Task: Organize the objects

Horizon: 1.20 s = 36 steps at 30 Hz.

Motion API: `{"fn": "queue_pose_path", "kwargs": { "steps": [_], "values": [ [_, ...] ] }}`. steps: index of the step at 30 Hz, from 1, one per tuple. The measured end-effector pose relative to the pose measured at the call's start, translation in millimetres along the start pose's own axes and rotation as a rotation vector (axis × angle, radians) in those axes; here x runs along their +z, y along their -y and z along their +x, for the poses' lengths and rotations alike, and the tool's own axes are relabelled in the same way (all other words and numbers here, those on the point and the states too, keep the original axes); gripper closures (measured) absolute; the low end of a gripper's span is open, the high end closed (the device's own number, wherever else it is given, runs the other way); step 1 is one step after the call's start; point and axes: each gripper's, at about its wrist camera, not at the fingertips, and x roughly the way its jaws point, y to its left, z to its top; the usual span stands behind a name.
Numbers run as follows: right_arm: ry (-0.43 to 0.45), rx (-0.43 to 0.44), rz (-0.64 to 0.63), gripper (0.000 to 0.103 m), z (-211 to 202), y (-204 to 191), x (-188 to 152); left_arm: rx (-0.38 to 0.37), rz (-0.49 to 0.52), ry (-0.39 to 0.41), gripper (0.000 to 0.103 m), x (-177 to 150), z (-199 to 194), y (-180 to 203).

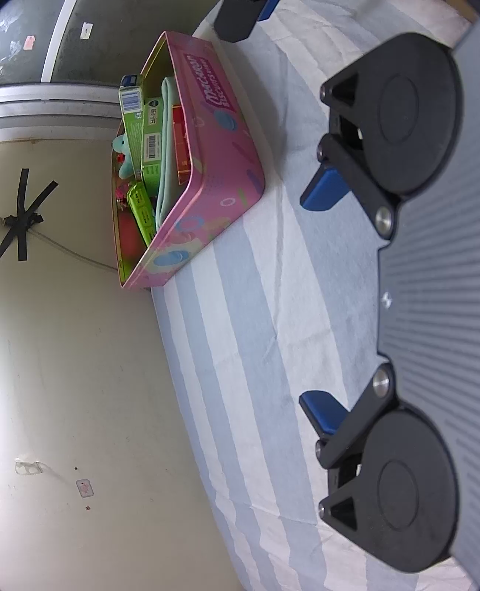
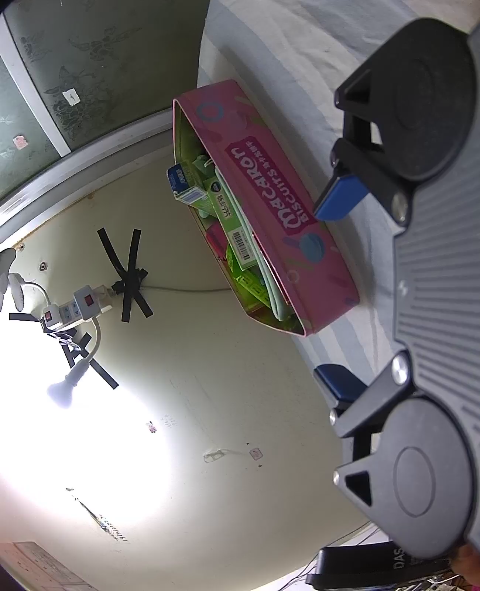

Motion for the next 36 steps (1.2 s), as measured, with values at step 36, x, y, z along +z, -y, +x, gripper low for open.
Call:
{"fn": "queue_pose_path", "kwargs": {
  "steps": [36],
  "values": [
    [0.033, -0.023, 0.021, 0.014, -6.2, 1.7, -1.4, 0.042, 0.042, 0.088, 0.000, 3.3, -15.3, 4.9]
  ]
}}
